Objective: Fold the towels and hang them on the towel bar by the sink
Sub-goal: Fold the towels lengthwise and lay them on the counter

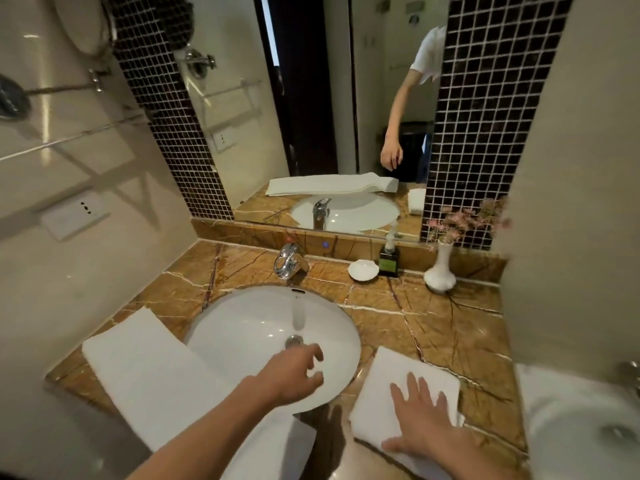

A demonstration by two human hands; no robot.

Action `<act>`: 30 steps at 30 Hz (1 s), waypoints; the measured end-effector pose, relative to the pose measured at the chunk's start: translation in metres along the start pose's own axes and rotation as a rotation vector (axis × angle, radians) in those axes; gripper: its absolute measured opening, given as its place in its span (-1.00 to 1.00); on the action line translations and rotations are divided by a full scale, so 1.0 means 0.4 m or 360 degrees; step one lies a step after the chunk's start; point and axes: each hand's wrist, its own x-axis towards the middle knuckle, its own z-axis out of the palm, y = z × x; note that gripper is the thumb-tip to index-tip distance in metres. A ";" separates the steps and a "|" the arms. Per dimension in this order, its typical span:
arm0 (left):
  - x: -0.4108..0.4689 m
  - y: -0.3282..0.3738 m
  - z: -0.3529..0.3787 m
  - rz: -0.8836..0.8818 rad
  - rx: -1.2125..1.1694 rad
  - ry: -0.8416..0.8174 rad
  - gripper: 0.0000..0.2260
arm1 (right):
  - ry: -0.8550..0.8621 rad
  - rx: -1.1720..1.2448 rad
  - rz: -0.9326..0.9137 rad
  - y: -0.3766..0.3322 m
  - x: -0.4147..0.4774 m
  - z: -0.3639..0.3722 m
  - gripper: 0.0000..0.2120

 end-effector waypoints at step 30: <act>0.155 0.166 0.088 0.0047 -0.1097 -0.0003 -0.54 | 0.1034 0.0591 -0.0165 0.075 -0.051 -0.279 -0.97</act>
